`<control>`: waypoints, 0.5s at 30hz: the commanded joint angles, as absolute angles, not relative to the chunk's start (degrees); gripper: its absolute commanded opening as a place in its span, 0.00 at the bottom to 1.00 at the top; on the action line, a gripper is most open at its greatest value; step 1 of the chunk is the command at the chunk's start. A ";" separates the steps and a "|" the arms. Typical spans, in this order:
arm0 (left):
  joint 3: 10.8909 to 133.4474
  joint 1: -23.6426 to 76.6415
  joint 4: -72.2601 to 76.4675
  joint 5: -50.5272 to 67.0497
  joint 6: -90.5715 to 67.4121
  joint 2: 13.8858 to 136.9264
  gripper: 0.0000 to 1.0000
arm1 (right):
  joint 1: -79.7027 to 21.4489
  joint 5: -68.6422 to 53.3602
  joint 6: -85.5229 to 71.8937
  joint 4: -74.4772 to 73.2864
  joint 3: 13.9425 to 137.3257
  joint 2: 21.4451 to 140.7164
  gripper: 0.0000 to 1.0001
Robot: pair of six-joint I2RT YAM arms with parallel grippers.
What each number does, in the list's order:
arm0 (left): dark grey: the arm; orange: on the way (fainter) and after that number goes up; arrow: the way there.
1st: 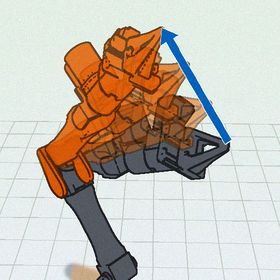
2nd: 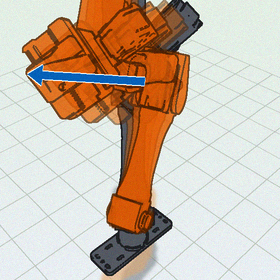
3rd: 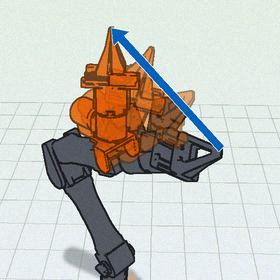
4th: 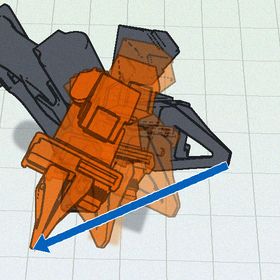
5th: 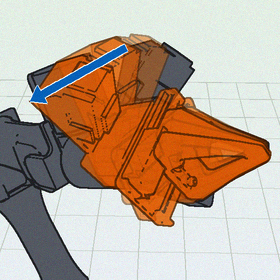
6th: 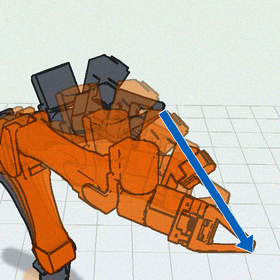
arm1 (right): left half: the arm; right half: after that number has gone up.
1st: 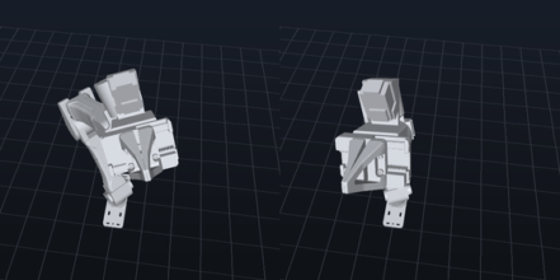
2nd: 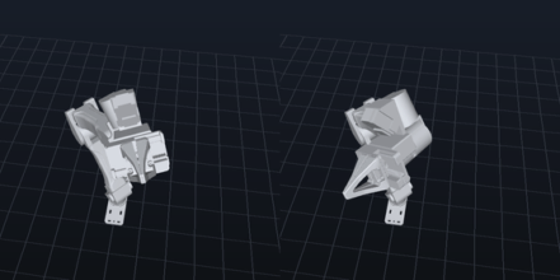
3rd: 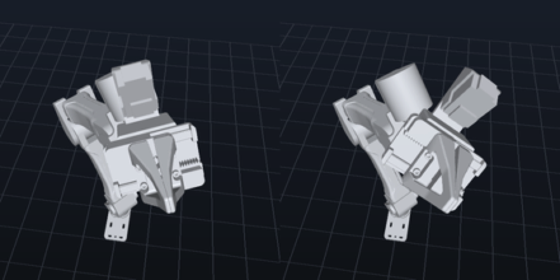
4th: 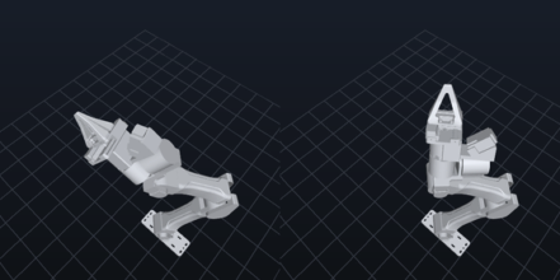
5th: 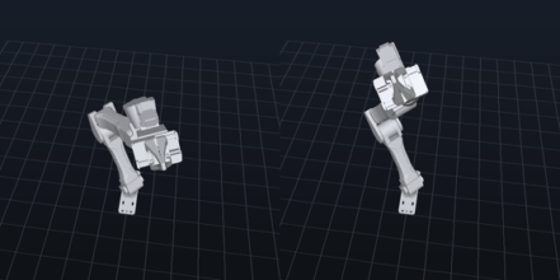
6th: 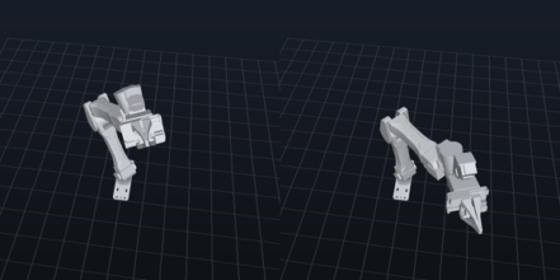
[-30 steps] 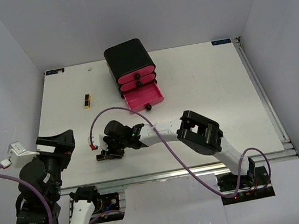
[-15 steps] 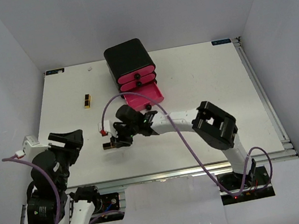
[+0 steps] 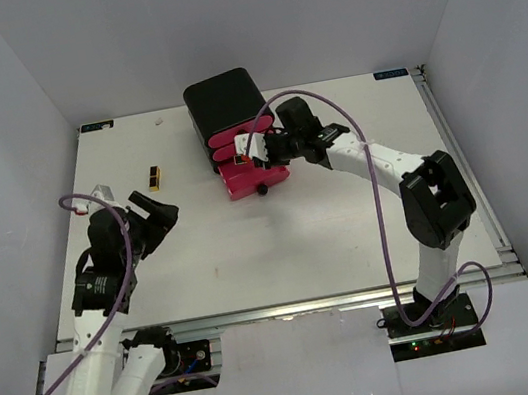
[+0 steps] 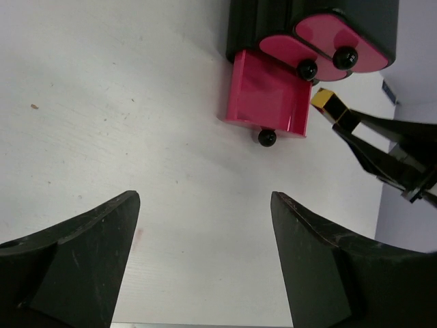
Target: Organize the makeup
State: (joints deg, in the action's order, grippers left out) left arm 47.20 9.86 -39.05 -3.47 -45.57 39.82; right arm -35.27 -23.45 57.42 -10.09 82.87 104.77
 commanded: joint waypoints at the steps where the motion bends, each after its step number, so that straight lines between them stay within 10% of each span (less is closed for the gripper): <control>1: 50.04 9.50 -34.47 2.19 -37.47 47.25 0.91 | -33.68 -21.04 67.71 -12.66 87.23 110.30 0.08; 8: 52.43 8.55 -30.61 4.37 -31.82 57.68 0.91 | -33.66 -19.18 67.72 -13.34 95.05 117.36 0.20; 15: 57.14 3.38 -26.05 5.78 -23.52 69.48 0.90 | -33.46 -20.27 65.86 -15.94 96.48 117.86 0.61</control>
State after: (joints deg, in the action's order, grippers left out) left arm 52.71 7.01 -30.96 3.94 -30.34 65.08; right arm -33.51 -19.36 66.52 -14.89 94.24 119.76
